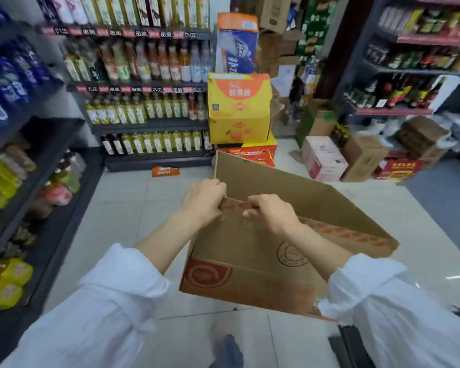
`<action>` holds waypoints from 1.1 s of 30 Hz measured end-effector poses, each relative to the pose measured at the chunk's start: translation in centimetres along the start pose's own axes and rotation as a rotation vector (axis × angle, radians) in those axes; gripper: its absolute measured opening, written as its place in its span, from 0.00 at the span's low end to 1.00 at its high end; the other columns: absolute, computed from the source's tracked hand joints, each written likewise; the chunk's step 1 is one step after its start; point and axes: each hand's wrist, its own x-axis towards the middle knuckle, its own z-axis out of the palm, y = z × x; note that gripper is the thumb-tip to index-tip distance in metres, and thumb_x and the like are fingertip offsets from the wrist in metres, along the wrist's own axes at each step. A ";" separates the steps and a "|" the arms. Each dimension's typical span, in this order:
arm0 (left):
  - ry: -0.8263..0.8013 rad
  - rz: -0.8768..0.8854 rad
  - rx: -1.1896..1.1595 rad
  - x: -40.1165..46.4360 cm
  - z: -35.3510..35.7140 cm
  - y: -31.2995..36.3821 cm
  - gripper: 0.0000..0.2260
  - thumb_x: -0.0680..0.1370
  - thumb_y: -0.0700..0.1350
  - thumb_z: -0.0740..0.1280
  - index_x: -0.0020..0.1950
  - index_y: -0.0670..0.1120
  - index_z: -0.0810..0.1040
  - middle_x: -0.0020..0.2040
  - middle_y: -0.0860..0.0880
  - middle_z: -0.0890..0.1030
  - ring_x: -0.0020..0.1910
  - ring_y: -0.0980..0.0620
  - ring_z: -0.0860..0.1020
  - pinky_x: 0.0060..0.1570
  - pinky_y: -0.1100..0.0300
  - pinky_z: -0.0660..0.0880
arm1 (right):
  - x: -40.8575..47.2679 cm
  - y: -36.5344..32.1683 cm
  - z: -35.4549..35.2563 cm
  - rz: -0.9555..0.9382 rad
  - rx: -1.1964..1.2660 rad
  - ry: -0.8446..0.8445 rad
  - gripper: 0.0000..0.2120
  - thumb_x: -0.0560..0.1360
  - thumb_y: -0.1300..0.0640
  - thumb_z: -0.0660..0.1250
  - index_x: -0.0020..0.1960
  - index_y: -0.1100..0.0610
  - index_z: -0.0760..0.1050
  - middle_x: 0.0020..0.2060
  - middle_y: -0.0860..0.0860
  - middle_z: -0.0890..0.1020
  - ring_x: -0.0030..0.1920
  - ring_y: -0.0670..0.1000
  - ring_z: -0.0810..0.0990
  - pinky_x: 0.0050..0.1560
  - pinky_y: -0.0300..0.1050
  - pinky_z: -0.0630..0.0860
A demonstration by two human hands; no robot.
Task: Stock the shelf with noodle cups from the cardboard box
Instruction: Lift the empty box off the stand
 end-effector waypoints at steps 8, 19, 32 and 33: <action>0.023 -0.075 0.024 19.8 0.2 -6.1 0.15 0.71 0.49 0.73 0.52 0.47 0.72 0.54 0.47 0.76 0.55 0.46 0.74 0.50 0.53 0.68 | 21.2 6.1 -3.6 -0.079 -0.110 0.030 0.11 0.77 0.52 0.62 0.37 0.49 0.65 0.40 0.48 0.72 0.52 0.55 0.77 0.40 0.45 0.67; -0.005 -0.245 -0.090 42.8 8.6 -12.8 0.17 0.74 0.47 0.71 0.59 0.45 0.71 0.58 0.47 0.74 0.59 0.46 0.71 0.55 0.53 0.68 | 46.1 15.5 -2.5 -0.222 -0.359 -0.023 0.13 0.79 0.49 0.59 0.57 0.55 0.76 0.50 0.54 0.78 0.53 0.56 0.78 0.45 0.45 0.70; -0.047 -0.315 -0.054 49.8 17.8 -18.4 0.08 0.76 0.39 0.64 0.55 0.43 0.74 0.54 0.47 0.75 0.57 0.47 0.72 0.53 0.53 0.66 | 56.6 19.1 6.5 -0.330 -0.554 -0.081 0.16 0.52 0.61 0.82 0.34 0.53 0.78 0.28 0.50 0.75 0.25 0.53 0.76 0.21 0.35 0.59; -0.009 -0.306 -0.041 50.0 18.3 -18.8 0.08 0.71 0.40 0.72 0.49 0.44 0.76 0.48 0.47 0.77 0.51 0.47 0.76 0.47 0.53 0.69 | 57.0 19.2 7.1 -0.340 -0.552 -0.080 0.16 0.52 0.62 0.82 0.35 0.53 0.78 0.28 0.50 0.75 0.25 0.53 0.76 0.21 0.35 0.60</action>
